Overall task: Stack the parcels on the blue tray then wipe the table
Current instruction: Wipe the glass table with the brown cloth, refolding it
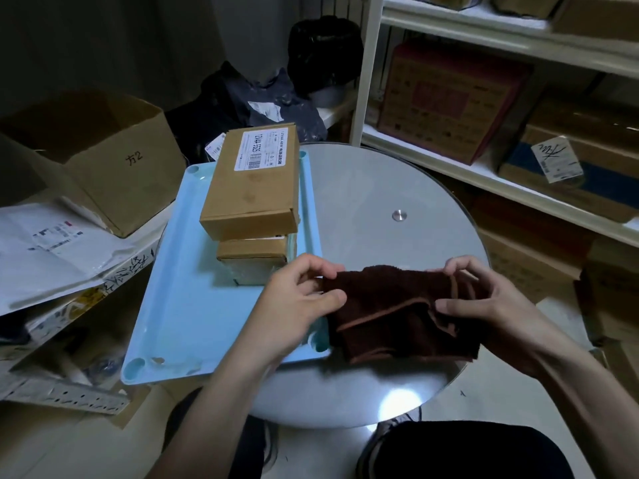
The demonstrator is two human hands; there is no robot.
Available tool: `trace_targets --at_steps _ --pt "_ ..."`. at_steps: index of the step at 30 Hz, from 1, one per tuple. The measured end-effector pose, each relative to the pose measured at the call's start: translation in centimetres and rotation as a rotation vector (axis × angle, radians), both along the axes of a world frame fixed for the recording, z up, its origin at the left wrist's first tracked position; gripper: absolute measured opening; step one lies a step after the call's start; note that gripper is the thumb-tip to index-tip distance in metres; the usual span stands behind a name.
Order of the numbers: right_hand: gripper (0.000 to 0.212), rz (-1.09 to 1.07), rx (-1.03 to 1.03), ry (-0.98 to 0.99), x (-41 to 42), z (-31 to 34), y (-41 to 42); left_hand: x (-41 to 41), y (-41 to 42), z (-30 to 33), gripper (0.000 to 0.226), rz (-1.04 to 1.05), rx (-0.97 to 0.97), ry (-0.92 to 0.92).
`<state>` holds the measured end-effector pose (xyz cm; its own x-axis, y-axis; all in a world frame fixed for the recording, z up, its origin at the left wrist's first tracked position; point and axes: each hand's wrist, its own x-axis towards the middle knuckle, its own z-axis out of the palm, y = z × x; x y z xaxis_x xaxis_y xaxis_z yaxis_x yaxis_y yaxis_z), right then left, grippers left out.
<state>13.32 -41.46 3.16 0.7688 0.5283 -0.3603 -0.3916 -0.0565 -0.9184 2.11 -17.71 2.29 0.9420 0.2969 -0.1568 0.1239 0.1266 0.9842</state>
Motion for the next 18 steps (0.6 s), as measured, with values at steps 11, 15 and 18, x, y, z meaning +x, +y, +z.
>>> trace_targets --at_steps 11,15,18 --pt "0.024 -0.078 0.116 -0.006 -1.5 1.2 0.5 -0.7 -0.5 0.5 0.015 -0.166 0.091 0.054" --pt "0.021 -0.131 0.085 -0.098 -2.6 2.0 1.5 -0.8 -1.0 0.9 0.044 -0.104 0.389 0.057" --pt "0.017 -0.257 0.112 -0.094 -2.4 2.3 1.5 -0.3 -0.8 1.4 0.041 -0.035 0.096 -0.031"
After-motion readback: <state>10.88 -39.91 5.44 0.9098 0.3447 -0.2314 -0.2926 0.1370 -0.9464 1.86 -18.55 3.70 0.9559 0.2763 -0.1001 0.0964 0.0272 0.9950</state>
